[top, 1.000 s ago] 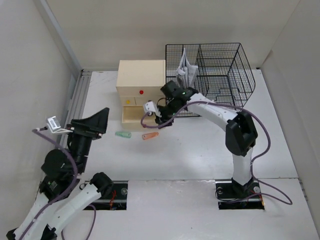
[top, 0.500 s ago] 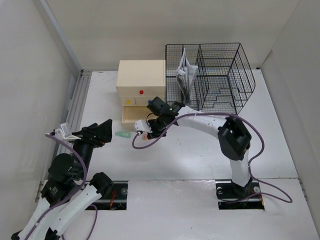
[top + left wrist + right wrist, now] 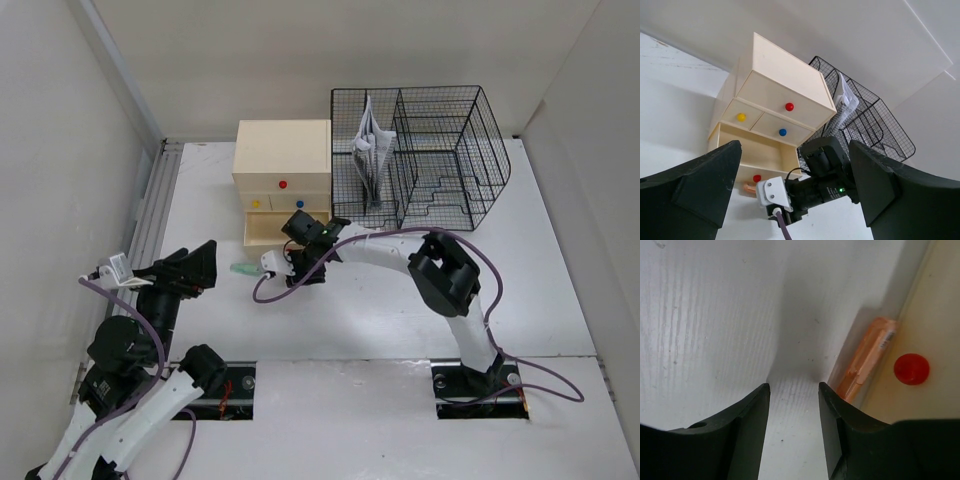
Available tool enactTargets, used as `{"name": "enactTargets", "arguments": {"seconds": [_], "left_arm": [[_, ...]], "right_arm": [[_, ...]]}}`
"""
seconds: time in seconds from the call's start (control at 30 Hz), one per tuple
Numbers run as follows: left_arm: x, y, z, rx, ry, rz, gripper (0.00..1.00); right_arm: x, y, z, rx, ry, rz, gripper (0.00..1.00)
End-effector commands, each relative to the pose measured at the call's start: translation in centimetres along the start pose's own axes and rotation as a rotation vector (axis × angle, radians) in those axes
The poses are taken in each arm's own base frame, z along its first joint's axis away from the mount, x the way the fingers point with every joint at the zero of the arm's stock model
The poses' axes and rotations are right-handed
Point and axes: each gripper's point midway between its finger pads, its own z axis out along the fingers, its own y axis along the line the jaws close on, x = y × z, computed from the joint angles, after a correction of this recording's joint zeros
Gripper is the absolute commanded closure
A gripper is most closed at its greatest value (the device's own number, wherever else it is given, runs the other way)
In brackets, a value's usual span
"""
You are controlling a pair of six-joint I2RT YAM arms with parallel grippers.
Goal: Organize the desk
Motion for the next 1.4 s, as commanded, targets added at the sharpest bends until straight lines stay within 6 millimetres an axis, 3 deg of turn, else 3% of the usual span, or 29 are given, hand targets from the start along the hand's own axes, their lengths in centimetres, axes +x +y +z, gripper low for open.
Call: {"name": "enactTargets", "arguments": {"seconds": [0.0,0.2,0.33,0.43,0.67,0.8,0.9,1.1,1.2,1.37], "left_arm": [[-1.1,-0.1,-0.1,0.004,-0.042,-0.004,0.13],[-1.1,-0.1,-0.1,0.004,-0.042,-0.004,0.13],[-1.1,-0.1,-0.1,0.004,-0.042,-0.004,0.13],[-1.1,-0.1,-0.1,0.004,-0.042,-0.004,0.13],[-0.7,-0.1,0.0,0.008,-0.031,0.002,0.12],[-0.7,-0.1,0.0,0.008,-0.031,0.002,0.12],[-0.7,-0.1,0.0,0.008,-0.031,0.002,0.12],[-0.8,-0.1,-0.2,0.012,-0.037,-0.004,0.12],[-0.8,-0.1,-0.2,0.012,-0.037,-0.004,0.12],[-0.8,-0.1,-0.2,0.012,-0.037,-0.004,0.12]], "right_arm": [[-1.5,-2.4,-0.5,0.085,-0.031,0.011,0.51],[-1.8,-2.4,-0.7,0.08,-0.041,0.012,0.49],[-2.9,-2.4,-1.8,0.079,-0.078,0.004,0.51],[-3.5,-3.8,-2.3,0.145,-0.094,0.031,0.51],[-2.6,-7.0,-1.5,0.305,-0.051,0.135,0.51],[-2.2,-7.8,-0.9,0.333,-0.029,0.159,0.51],[-1.9,-7.6,-0.1,0.316,-0.011,0.163,0.51],[-0.4,-5.1,2.4,0.174,0.04,0.183,0.51],[-0.6,-4.1,3.0,0.102,0.033,0.155,0.55],[-0.5,-1.2,2.5,-0.045,0.037,0.125,0.72]]}}
